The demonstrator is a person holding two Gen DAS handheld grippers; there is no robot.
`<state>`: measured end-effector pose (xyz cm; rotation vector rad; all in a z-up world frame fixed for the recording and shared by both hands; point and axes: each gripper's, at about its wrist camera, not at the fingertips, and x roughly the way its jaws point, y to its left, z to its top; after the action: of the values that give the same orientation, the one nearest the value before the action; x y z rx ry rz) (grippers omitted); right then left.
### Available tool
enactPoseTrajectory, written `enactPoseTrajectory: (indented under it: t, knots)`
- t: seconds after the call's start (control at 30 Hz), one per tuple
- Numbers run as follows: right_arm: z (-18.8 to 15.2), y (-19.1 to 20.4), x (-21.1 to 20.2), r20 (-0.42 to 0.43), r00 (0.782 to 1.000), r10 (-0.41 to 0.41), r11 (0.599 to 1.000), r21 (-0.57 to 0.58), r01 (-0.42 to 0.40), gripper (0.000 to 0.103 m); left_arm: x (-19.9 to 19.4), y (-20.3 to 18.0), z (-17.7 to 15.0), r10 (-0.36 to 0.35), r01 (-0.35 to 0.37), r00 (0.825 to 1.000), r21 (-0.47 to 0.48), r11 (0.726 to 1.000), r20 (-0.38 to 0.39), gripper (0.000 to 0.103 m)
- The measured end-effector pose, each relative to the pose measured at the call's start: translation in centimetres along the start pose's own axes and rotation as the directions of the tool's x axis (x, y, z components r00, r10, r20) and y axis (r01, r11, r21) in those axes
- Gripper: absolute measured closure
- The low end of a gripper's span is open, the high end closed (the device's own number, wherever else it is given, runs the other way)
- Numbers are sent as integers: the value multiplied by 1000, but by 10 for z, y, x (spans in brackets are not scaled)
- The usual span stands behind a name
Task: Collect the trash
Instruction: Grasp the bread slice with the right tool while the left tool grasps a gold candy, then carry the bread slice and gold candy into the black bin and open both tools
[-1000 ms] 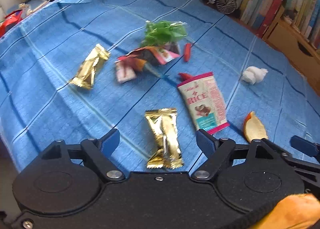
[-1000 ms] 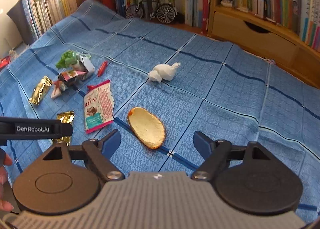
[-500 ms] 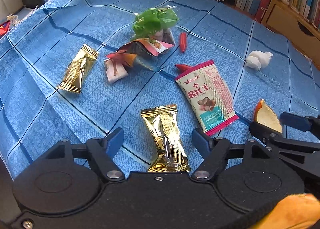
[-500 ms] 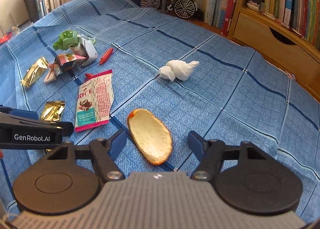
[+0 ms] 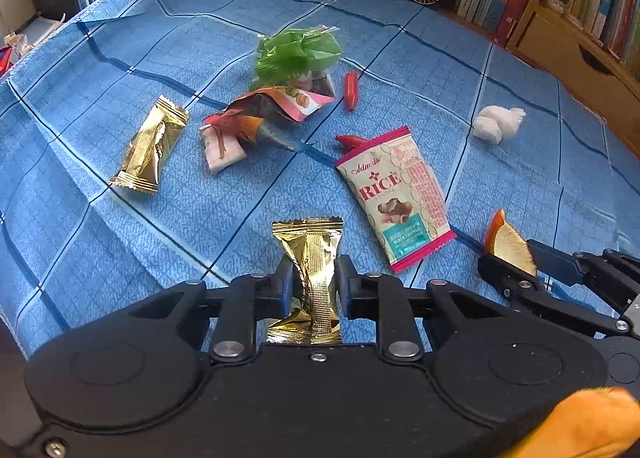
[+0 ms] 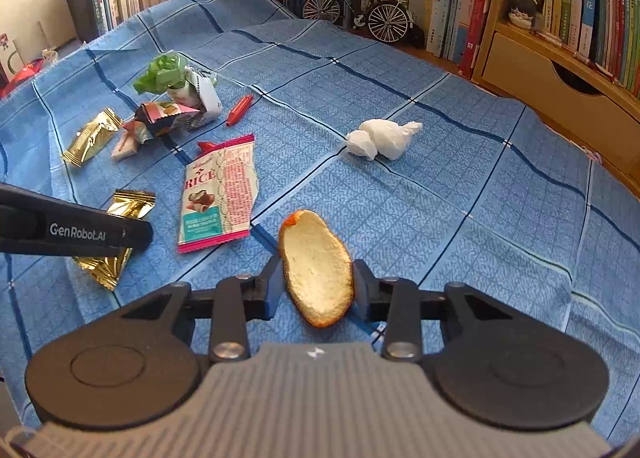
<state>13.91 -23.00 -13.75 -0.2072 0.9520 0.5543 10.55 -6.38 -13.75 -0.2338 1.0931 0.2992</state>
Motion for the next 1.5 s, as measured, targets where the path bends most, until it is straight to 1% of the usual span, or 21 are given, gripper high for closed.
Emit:
enactPoseTrajectory:
  t: [0.2,0.37,0.5,0.77,0.97,1.1,1.23,1.37,1.5]
  knots:
    - [-5,3,-11,-3,1000,11,999,38,-11,62,-11,3,-7,-20,20,1000,-8,1000,-5,82]
    - [-9,7,-18,-9,1000,17,998,61,-16,62,-19,6,-14,-20,20,1000,-5,1000,-14,82]
    - [-12,12,-25,-11,1000,19,997,77,-18,62,-29,12,-20,-29,29,1000,-9,1000,-6,82]
    - [-27,35,-58,16,1000,-18,994,109,16,62,-64,35,-43,-66,65,998,36,997,16,82]
    - [-49,71,-97,49,996,-69,988,140,62,62,-108,70,-79,-117,113,992,90,990,43,82]
    - [-72,100,-129,70,991,-115,981,168,102,62,-136,104,-112,-163,153,984,132,979,71,82]
    - [-100,139,-160,72,986,-149,974,184,134,62,-163,140,-147,-167,153,983,171,973,73,82]
    - [-123,176,-189,64,988,-141,974,187,127,62,-184,172,-181,-167,154,985,186,970,53,82]
    - [-140,210,-206,40,993,-115,982,156,108,61,-195,198,-213,-159,152,987,166,974,27,82]
